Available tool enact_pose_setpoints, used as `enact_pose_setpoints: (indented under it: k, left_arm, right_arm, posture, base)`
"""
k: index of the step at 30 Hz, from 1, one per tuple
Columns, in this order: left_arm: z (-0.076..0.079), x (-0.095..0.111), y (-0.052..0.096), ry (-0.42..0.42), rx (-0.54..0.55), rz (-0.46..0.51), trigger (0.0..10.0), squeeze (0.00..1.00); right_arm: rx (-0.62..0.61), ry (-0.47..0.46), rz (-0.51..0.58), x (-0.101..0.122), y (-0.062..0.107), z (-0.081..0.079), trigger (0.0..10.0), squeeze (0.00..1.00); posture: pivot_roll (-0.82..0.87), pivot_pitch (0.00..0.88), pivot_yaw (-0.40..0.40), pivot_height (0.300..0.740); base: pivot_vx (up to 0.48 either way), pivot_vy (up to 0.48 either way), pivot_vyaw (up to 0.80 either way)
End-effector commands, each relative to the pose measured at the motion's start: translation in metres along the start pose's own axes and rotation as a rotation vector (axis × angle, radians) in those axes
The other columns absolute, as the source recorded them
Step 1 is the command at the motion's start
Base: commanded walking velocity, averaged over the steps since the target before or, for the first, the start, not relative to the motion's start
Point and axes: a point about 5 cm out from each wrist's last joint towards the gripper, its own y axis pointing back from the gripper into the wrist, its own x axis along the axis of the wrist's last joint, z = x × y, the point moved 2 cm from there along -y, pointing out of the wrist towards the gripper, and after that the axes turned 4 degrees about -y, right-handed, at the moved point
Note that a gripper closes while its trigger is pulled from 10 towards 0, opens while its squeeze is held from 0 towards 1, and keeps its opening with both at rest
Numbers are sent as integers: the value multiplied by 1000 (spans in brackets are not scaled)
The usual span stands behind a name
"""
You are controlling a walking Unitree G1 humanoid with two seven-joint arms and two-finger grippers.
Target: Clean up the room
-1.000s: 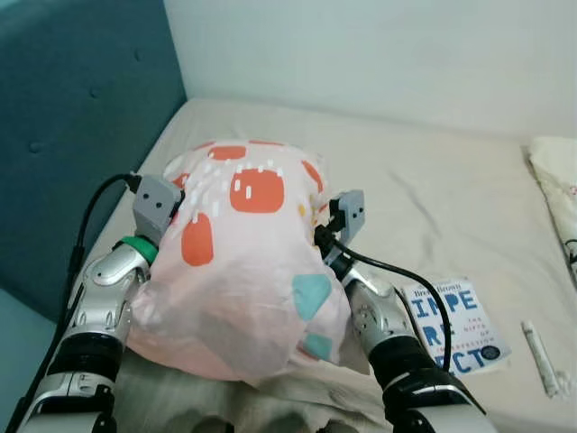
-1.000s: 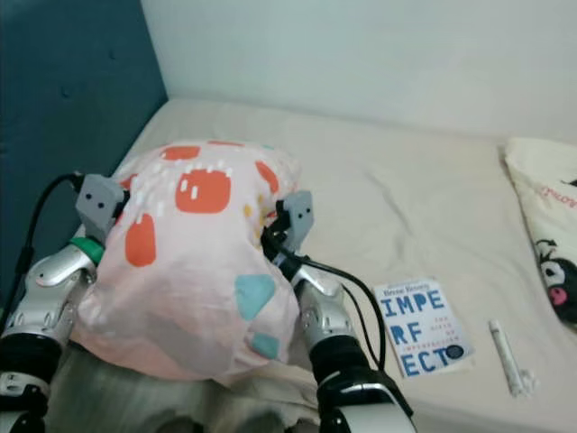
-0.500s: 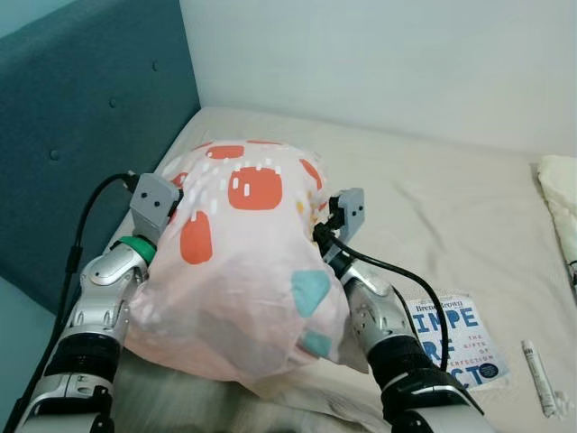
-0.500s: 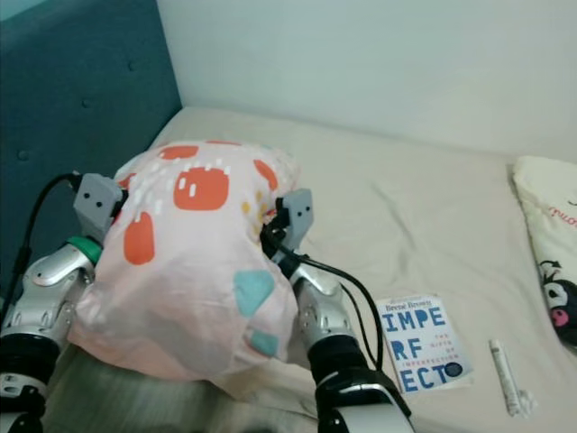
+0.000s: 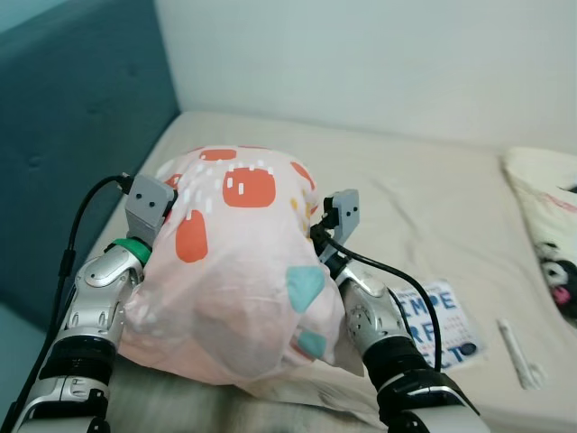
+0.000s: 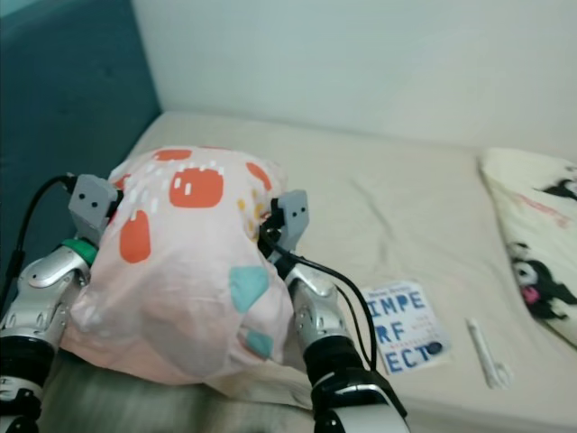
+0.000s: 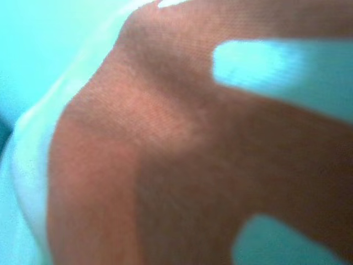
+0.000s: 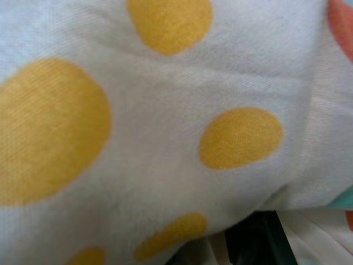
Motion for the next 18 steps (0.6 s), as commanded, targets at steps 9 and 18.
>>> enact_pose_setpoints:
  k: [9,18]
  left_arm:
    - [17,18,-11,-34,-72,71,10000,0]
    - [13,17,-5,-35,-42,68,10000,0]
  right_arm:
    - [99,0,-25,-2,-20,-23,10000,0]
    - [122,-9,-54,-7,-23,-27,10000,0]
  posture:
    - [120,0,47,740]
    - [137,1,27,740]
  base:
    - [0,0,-800]
    - [0,0,-533]
